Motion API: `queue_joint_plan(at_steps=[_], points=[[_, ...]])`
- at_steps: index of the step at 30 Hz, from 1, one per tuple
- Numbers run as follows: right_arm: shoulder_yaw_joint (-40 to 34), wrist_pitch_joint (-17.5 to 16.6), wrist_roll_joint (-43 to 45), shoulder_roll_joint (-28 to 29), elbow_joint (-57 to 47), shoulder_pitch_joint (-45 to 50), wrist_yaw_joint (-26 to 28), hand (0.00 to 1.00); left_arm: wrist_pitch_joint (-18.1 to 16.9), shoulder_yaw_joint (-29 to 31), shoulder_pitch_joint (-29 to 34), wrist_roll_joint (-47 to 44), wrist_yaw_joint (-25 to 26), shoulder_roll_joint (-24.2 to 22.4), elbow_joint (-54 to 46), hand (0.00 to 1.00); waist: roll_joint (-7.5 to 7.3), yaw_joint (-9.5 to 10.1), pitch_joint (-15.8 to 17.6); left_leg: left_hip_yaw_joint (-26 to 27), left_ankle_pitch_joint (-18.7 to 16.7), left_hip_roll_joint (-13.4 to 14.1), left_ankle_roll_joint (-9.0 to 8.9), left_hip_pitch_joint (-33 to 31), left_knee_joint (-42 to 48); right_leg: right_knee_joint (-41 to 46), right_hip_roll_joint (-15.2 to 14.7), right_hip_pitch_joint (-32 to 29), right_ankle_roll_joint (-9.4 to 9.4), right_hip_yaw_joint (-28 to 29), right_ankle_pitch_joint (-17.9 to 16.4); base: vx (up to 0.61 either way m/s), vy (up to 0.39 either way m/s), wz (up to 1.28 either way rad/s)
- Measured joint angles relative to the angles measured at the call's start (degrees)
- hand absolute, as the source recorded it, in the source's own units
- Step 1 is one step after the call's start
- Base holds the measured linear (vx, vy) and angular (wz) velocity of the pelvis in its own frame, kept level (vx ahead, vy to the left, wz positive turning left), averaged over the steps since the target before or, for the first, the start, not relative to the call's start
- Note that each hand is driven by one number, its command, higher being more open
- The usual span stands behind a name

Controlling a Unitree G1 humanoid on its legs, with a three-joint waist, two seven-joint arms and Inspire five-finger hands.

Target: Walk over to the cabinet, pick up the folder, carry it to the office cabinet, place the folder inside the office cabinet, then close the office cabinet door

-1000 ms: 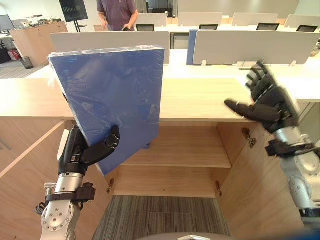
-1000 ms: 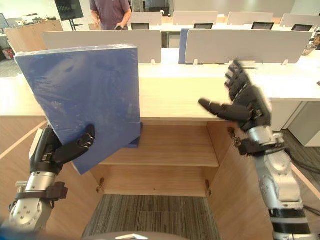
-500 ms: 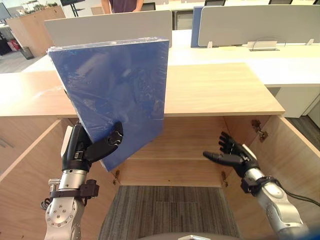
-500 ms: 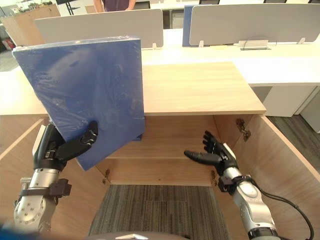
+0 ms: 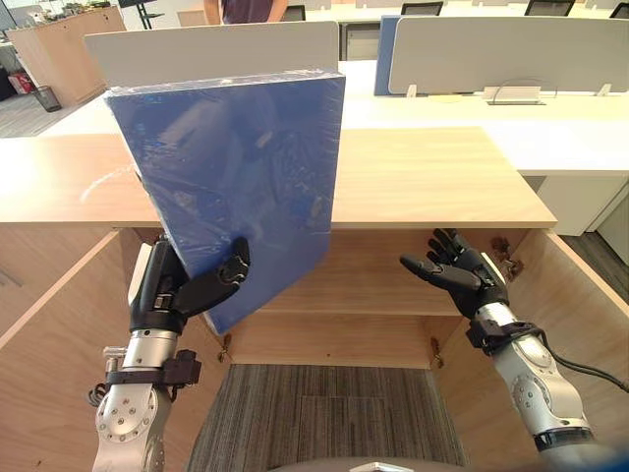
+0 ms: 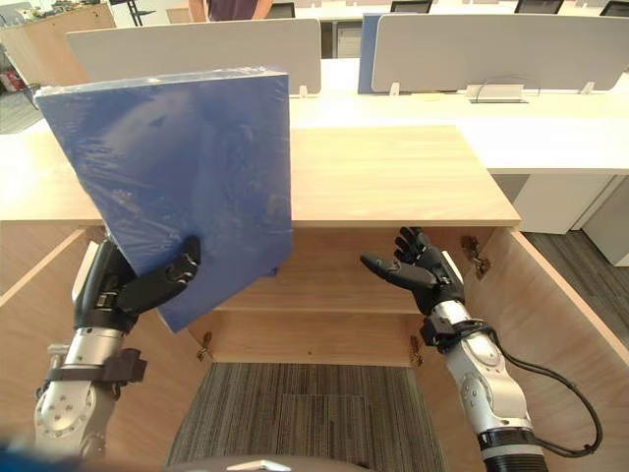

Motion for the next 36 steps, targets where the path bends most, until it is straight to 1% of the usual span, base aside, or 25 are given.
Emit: queue_joint_plan(at_steps=[3,5,9,13,15,17,19,21,23,26,29,31,32,34,35,36], points=[[2.54,0.00,1.12,-0.69,0.01,-0.92,-0.56,1.00,0.00,-1.66,0.01,0.00,-0.66,-0.06,-0.27,0.00,-0.01,-0.06,0.00,0.03,-0.01,0.13,-0.02,-0.11,0.26,0.32,0.09,-0.19,-0.08,0.03,-0.05,-0.01,-0.001,-0.01],[5.13,0.00,1.80,-2.25,0.05,-1.85,-0.94,1.00,0.00,-2.70,0.07,0.00,-1.02,-0.08,-0.73,0.00,-0.02,-0.09,-0.02,0.03,-0.01,0.23,-0.02,-0.39,0.50,0.60,0.17,-0.53,-0.12,0.06,-0.07,-0.03,-0.005,-0.01],[7.79,-0.37,1.78,-2.52,0.04,-2.43,-0.78,1.00,0.00,-3.45,0.32,-0.01,-1.07,-0.09,-1.73,0.00,-0.06,-0.05,-0.15,-0.01,-0.01,0.34,-0.02,-0.52,0.63,0.75,0.27,-0.71,-0.21,0.07,-0.12,0.00,0.000,0.00],[8.21,-0.53,1.05,-2.48,0.39,-1.98,1.98,1.00,0.00,-3.81,0.65,0.00,-1.02,-0.05,-1.80,0.00,-0.03,0.01,-0.20,-0.07,-0.01,0.32,-0.02,-0.56,0.63,0.67,0.22,-0.70,-0.21,0.07,-0.11,0.00,0.000,0.00],[8.24,-0.53,-2.08,-2.40,1.03,-1.84,4.51,1.00,0.00,-3.80,0.67,0.02,-1.02,0.07,-1.80,0.00,0.02,0.01,-0.26,-0.17,0.00,0.29,-0.01,-0.59,0.63,0.54,0.18,-0.64,-0.21,-0.02,-0.11,0.00,0.003,0.02],[8.22,-0.50,-7.88,-2.33,3.71,-1.20,6.89,1.00,0.00,-3.78,0.66,0.05,-1.03,0.65,-1.80,0.00,0.08,0.02,-0.61,-0.49,-0.01,0.16,0.00,-0.51,0.56,0.16,0.05,-0.20,-0.20,-0.36,-0.12,0.00,0.003,0.08],[7.91,-0.34,-12.43,-2.39,5.80,0.69,7.75,1.00,0.01,-3.54,0.66,0.05,-1.09,0.86,-1.80,0.00,0.18,0.48,-0.93,-0.64,-0.02,0.05,0.01,-0.50,0.40,-0.20,-0.03,0.04,-0.17,-0.62,-0.10,0.00,0.000,0.08],[7.64,0.63,-16.20,-2.84,6.44,3.42,8.72,1.00,0.01,-2.93,0.69,0.04,-1.21,0.86,-1.80,0.00,0.33,0.85,-1.02,-0.72,-0.02,-0.02,0.02,-0.50,0.23,-0.51,-0.08,0.19,-0.15,-0.86,-0.10,0.01,0.007,0.06],[7.63,1.95,-18.91,-4.99,6.35,6.88,11.95,1.00,0.01,-1.33,0.68,0.04,-1.58,0.89,-1.80,0.00,0.48,0.84,-1.12,-0.75,-0.02,-0.05,0.02,-0.51,0.02,-0.71,-0.09,0.21,-0.10,-0.89,-0.13,0.00,0.000,0.00],[6.97,2.61,-19.18,-7.98,5.47,9.68,14.77,1.00,0.01,-0.50,0.69,0.04,-2.33,1.20,-1.79,0.00,0.52,0.73,-1.14,-0.78,-0.03,-0.09,0.02,-0.49,-0.15,-0.70,-0.12,0.18,0.03,-0.89,-0.23,0.00,0.000,0.00],[2.86,3.14,-20.83,-11.24,0.65,12.43,16.92,1.00,0.01,-0.20,0.70,0.06,-3.21,2.10,-1.79,0.00,0.54,0.39,-1.14,-0.69,-0.09,-0.11,0.08,-0.42,-0.25,-0.65,-0.13,0.11,0.07,-0.75,-0.33,0.00,0.003,-0.01],[0.15,3.12,-20.79,-15.00,-3.56,12.96,18.10,1.00,0.01,-0.20,0.70,0.07,-3.65,2.75,-1.79,0.00,0.53,-0.06,-1.14,-0.48,-0.24,-0.11,0.12,-0.24,-0.17,-0.56,-0.13,0.12,0.09,-0.49,-0.40,-0.01,0.011,-0.05],[-0.36,3.12,-20.78,-16.07,-4.53,12.96,18.36,1.00,0.01,-0.20,0.70,0.08,-3.78,3.02,-1.79,0.00,0.53,-0.26,-1.14,-0.44,-0.28,-0.11,0.11,-0.22,-0.11,-0.54,-0.13,0.13,0.09,-0.44,-0.41,-0.01,0.010,-0.04],[-1.24,3.10,-20.63,-20.35,-8.03,12.97,19.67,1.00,0.01,-0.20,0.70,0.14,-4.31,3.72,-1.79,0.00,0.54,-0.60,-1.15,-0.18,-0.64,-0.09,0.08,-0.20,0.23,-0.51,-0.12,0.11,0.35,-0.13,-0.61,-0.01,0.012,-0.07],[-1.28,3.10,-19.44,-23.02,-10.17,12.99,20.79,1.00,0.01,-0.21,0.69,0.14,-4.75,4.30,-1.79,0.00,0.56,-0.70,-1.17,0.04,-0.86,-0.06,0.01,-0.13,0.39,-0.49,-0.10,0.11,0.34,0.07,-0.64,0.00,0.011,-0.09],[-1.28,3.10,-16.32,-24.87,-11.56,13.00,22.16,1.00,0.00,-0.21,0.69,0.14,-5.13,4.85,-1.79,0.00,0.57,-0.77,-1.17,0.20,-0.97,-0.04,0.03,-0.08,0.46,-0.47,-0.08,0.11,0.33,0.19,-0.68,0.01,0.011,-0.09]])
